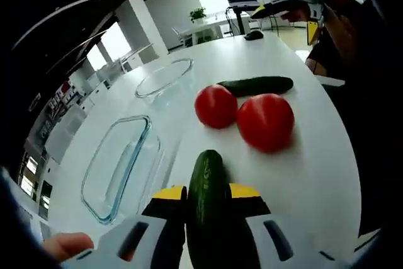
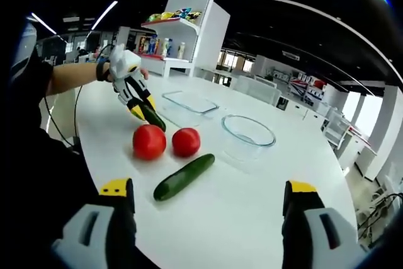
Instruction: Sort the scattered tomatoes and cucumbers on the table and place them into their respective storage containers
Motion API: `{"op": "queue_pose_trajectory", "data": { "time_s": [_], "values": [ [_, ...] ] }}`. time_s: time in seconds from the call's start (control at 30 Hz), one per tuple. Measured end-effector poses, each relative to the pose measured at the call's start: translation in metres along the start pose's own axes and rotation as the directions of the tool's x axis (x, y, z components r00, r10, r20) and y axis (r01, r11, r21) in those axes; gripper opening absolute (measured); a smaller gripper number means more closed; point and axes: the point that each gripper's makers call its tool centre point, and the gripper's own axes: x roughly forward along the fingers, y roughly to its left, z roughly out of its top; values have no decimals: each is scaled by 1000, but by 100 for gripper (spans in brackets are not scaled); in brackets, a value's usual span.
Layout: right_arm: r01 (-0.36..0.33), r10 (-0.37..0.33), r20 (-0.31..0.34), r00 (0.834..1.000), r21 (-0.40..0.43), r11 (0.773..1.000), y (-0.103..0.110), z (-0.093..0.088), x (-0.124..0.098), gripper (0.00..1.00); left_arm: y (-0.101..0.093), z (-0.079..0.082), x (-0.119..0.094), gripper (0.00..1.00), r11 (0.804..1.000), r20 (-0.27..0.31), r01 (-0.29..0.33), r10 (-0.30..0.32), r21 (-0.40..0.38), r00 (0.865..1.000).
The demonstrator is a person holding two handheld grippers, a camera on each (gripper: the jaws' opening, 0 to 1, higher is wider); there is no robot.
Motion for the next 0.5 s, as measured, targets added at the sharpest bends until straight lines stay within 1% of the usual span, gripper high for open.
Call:
{"op": "queue_pose_trajectory", "data": {
  "time_s": [0.07, 0.1, 0.17, 0.23, 0.3, 0.37, 0.4, 0.5],
  "values": [
    [2, -2, -2, 1000, 2, 1000, -1, -2, 0, 96, -2, 3, -2, 24, 1000, 1, 10, -10, 11, 1000],
    [3, -3, -5, 1000, 2, 1000, -1, -3, 0, 96, 2, 6, -4, 24, 999, 8, -10, 10, 43, 1000],
    [3, -3, -8, 1000, 1, 1000, -1, -4, 0, 96, 3, 8, -5, 24, 997, 11, -29, 28, 76, 1000],
    [0, 0, -4, 1000, 3, 1000, -1, -4, -1, 96, 3, 10, -6, 24, 998, 20, -24, 22, 56, 1000],
    [-3, 3, -3, 1000, 4, 1000, 0, -4, 0, 96, 2, 8, -5, 24, 998, 15, -22, 21, 65, 1000],
    [-3, 3, -4, 1000, 3, 1000, 0, -4, 0, 96, 3, 10, -6, 23, 999, 30, -19, 18, 42, 999],
    [-3, 3, -4, 1000, 2, 1000, 0, -4, 0, 96, 3, 10, -6, 23, 999, 30, -18, 17, 43, 999],
    [-3, 3, -6, 1000, 0, 1000, 0, -4, -1, 96, 1, 7, -5, 24, 999, 12, -18, 18, 48, 1000]
  ]
}}
